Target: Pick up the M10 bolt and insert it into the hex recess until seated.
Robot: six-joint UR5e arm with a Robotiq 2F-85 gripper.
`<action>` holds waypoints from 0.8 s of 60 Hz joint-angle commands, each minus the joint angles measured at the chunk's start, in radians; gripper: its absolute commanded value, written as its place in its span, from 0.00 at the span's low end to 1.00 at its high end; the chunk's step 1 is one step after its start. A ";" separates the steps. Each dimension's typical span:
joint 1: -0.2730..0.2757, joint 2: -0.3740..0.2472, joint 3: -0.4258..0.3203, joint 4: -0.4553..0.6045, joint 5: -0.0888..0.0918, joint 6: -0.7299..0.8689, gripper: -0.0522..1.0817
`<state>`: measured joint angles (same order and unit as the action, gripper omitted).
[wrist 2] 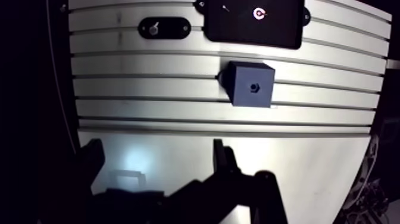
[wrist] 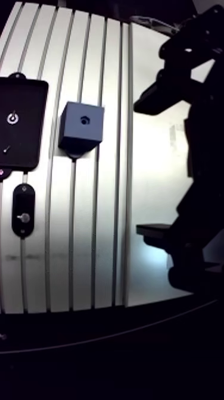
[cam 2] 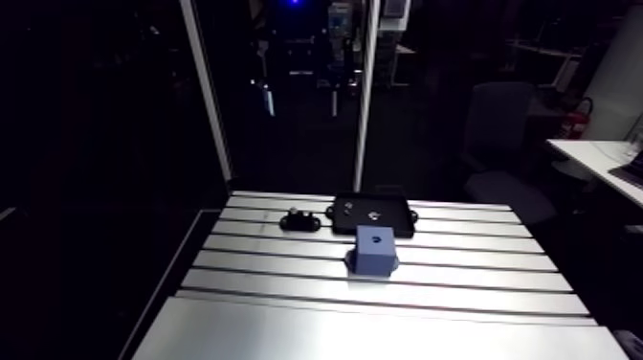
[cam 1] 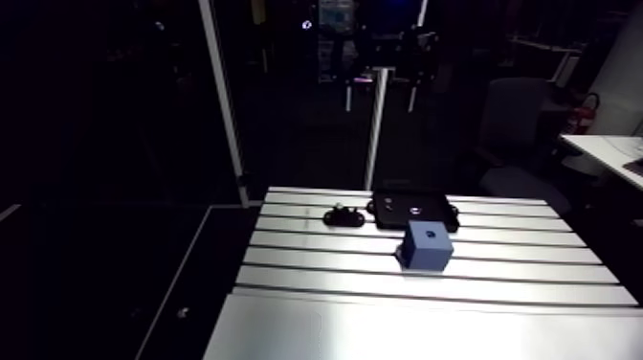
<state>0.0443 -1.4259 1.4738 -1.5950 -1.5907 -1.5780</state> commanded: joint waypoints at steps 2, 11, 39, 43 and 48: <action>0.002 0.008 0.051 -0.105 0.002 0.008 0.05; 0.009 0.015 0.101 -0.205 0.010 0.008 0.05; 0.042 0.067 0.180 -0.427 0.011 0.041 0.05; 0.043 0.076 0.186 -0.442 0.010 0.054 0.05; 0.052 0.090 0.190 -0.448 0.008 0.069 0.05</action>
<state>0.0806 -1.3650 1.6445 -1.9953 -1.5803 -1.5375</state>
